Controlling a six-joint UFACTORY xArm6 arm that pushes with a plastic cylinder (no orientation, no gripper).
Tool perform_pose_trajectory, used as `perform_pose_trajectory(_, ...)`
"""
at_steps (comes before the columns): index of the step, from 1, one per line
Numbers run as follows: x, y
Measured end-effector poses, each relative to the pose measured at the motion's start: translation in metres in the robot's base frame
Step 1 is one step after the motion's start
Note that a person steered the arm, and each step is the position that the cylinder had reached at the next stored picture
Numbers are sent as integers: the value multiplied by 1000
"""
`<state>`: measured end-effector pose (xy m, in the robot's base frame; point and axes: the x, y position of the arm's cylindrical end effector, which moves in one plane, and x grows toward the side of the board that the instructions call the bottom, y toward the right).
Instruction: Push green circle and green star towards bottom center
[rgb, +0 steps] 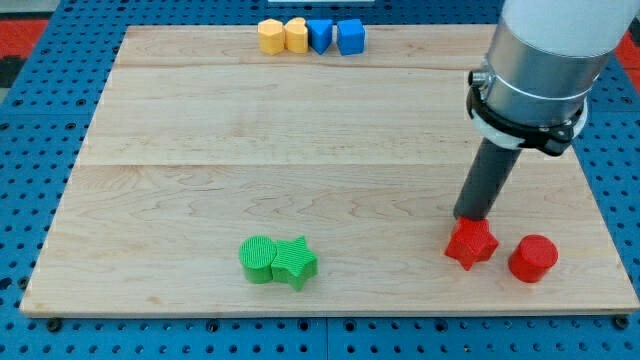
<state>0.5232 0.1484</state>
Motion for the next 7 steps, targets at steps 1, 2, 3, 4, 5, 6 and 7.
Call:
perform_pose_trajectory(1, 6, -8)
perform_pose_trajectory(2, 15, -18)
perform_pose_trajectory(3, 3, -25)
perform_pose_trajectory(4, -7, -81)
perform_pose_trajectory(5, -24, -177)
perform_pose_trajectory(6, -5, -253)
perform_pose_trajectory(7, 33, -305)
